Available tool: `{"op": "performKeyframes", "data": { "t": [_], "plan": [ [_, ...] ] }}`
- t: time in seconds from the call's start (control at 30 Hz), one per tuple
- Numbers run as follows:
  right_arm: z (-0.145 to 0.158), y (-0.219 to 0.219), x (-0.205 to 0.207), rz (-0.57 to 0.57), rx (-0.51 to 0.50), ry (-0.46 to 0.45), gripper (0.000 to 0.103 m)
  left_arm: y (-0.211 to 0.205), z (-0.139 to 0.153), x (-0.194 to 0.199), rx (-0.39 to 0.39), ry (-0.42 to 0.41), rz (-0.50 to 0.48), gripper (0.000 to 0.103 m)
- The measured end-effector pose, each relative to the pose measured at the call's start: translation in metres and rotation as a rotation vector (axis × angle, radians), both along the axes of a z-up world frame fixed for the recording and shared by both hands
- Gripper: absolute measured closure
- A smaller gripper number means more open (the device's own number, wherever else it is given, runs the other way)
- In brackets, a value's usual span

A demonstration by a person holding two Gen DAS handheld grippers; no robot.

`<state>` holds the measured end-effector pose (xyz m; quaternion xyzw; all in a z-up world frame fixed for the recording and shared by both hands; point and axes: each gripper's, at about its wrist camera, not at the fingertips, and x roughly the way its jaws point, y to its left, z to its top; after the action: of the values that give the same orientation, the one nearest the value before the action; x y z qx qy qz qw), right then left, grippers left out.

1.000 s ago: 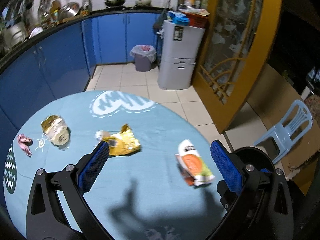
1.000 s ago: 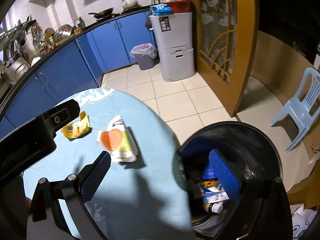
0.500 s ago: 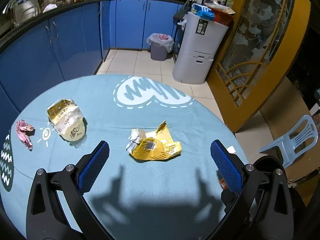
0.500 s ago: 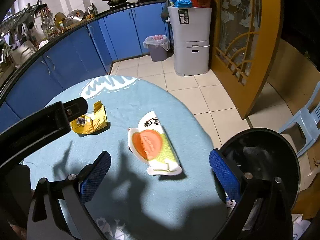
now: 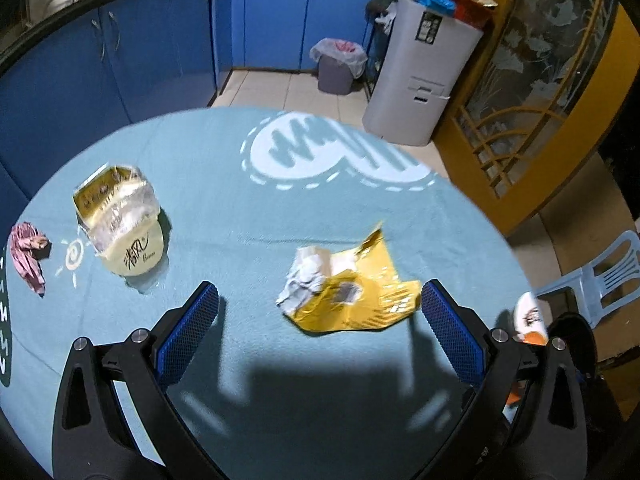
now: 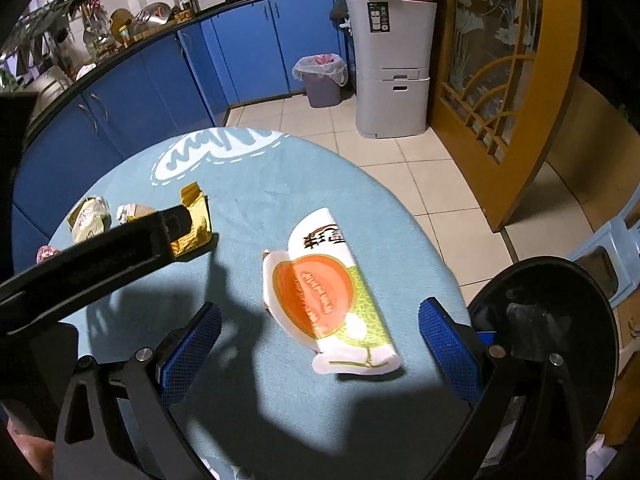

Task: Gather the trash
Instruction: 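Move both open tools back over the table toward the remaining trash, then grasp the melon-printed white packet with the right tool while the left tool grasps the yellow bag, then carry the white packet with the right tool while the left tool carries the yellow bag to the bin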

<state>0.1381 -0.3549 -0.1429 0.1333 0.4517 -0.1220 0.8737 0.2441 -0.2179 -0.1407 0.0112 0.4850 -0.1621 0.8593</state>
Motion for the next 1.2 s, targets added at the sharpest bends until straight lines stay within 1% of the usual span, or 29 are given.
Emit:
{"op": "performKeyframes", "data": {
  "t": [0.07, 0.13, 0.27, 0.3, 0.33, 0.37, 0.4, 0.43, 0.47, 0.53, 0.7, 0.93, 1.2],
  "plan": [
    [-0.001, 0.002, 0.001, 0.000, -0.019, 0.001, 0.007, 0.002, -0.006, 0.003, 0.008, 0.015, 0.007, 0.003],
    [-0.001, 0.004, 0.001, -0.003, -0.036, -0.002, 0.007, 0.000, -0.006, 0.002, 0.024, -0.006, 0.001, 0.003],
    [-0.002, 0.007, 0.002, 0.004, -0.054, -0.018, 0.007, -0.003, -0.006, 0.004, 0.036, -0.016, -0.008, 0.003],
    [-0.001, 0.009, 0.001, 0.012, -0.059, -0.028, 0.009, -0.002, -0.006, 0.004, 0.034, -0.019, -0.008, 0.007],
    [0.000, 0.010, 0.001, 0.020, -0.065, -0.038, 0.015, -0.002, -0.006, 0.003, 0.028, -0.026, -0.013, 0.019],
    [0.000, 0.013, 0.000, 0.030, -0.072, -0.044, 0.042, -0.003, -0.004, 0.001, 0.025, -0.039, -0.024, 0.024],
    [-0.001, 0.013, 0.001, 0.035, -0.071, -0.032, 0.071, -0.003, -0.001, -0.001, 0.012, -0.047, -0.044, 0.048],
    [-0.003, 0.013, 0.002, 0.039, -0.058, -0.026, 0.070, -0.004, 0.000, -0.002, 0.005, -0.050, -0.055, 0.064],
    [-0.001, 0.013, 0.001, 0.039, -0.053, -0.040, 0.071, -0.006, 0.003, -0.004, 0.008, -0.060, -0.061, 0.066],
    [0.002, 0.014, -0.002, 0.039, -0.048, -0.059, 0.072, -0.006, 0.006, -0.006, -0.017, -0.054, -0.080, 0.074],
    [0.012, 0.012, -0.010, 0.027, -0.054, -0.087, 0.072, -0.003, 0.016, -0.013, -0.035, -0.076, -0.085, 0.076],
    [0.021, 0.005, -0.020, 0.006, -0.046, -0.096, 0.072, -0.012, 0.034, -0.027, -0.015, -0.137, -0.096, 0.076],
    [0.035, 0.002, -0.038, -0.019, -0.054, -0.127, 0.072, -0.019, 0.051, -0.048, -0.004, -0.192, -0.122, 0.076]
  ]
}}
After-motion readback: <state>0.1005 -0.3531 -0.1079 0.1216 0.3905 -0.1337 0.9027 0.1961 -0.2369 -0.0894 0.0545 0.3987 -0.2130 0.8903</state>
